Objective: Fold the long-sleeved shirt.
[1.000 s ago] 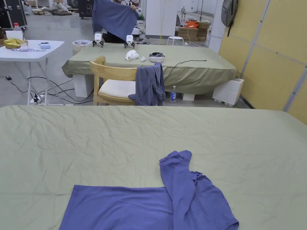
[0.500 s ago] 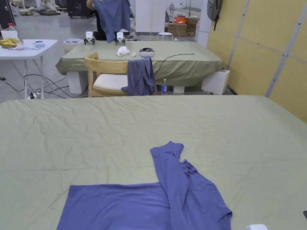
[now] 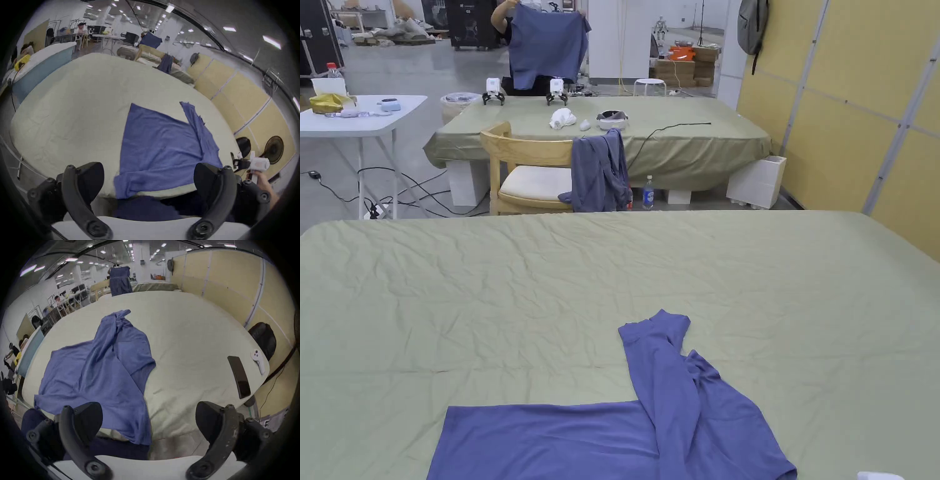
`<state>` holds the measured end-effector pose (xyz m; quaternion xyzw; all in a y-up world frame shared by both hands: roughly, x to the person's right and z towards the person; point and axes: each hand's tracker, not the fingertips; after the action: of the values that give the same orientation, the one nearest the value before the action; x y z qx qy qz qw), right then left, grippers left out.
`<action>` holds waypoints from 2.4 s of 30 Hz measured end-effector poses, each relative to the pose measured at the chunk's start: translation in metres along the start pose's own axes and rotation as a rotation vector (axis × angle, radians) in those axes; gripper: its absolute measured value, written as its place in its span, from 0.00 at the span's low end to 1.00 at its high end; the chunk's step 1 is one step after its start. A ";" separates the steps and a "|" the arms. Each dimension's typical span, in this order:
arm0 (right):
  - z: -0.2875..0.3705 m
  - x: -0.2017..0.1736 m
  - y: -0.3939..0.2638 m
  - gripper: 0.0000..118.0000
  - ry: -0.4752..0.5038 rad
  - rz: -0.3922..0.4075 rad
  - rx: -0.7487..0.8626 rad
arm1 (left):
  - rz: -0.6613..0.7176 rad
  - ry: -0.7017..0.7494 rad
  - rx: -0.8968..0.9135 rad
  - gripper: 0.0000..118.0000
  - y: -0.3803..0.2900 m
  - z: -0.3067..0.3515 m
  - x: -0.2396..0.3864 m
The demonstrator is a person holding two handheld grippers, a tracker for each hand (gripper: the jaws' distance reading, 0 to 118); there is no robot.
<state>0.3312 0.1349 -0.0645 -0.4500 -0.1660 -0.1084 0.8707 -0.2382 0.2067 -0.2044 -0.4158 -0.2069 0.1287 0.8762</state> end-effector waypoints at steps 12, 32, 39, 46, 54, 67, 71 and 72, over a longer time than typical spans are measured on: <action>-0.059 -0.057 0.137 0.94 0.178 0.019 0.155 | -0.064 0.027 0.133 0.03 0.041 -0.027 0.037; -0.345 -0.172 0.363 0.73 0.040 0.071 -0.188 | -0.195 -0.004 -0.030 0.03 0.052 -0.119 0.061; -0.345 -0.170 0.363 0.47 0.030 0.171 -0.237 | -0.221 -0.012 -0.042 0.03 0.047 -0.126 0.067; -0.299 -0.170 0.370 0.08 0.071 0.218 -0.207 | -0.214 -0.013 -0.018 0.03 0.049 -0.099 0.070; -0.183 -0.161 0.350 0.08 0.121 0.284 -0.097 | -0.202 -0.001 0.029 0.03 0.048 -0.058 0.078; -0.063 -0.117 0.235 0.08 0.130 0.279 -0.127 | -0.189 -0.014 0.048 0.03 0.018 -0.009 0.089; -0.056 -0.112 0.182 0.08 0.109 0.313 -0.177 | -0.183 0.000 0.053 0.03 0.015 -0.002 0.086; -0.057 -0.112 0.169 0.09 0.109 0.337 -0.190 | -0.182 0.002 0.055 0.03 0.014 0.000 0.086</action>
<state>0.2959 0.1891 -0.2646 -0.5450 -0.0301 -0.0005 0.8379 -0.1635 0.2496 -0.1936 -0.3714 -0.2392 0.0537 0.8955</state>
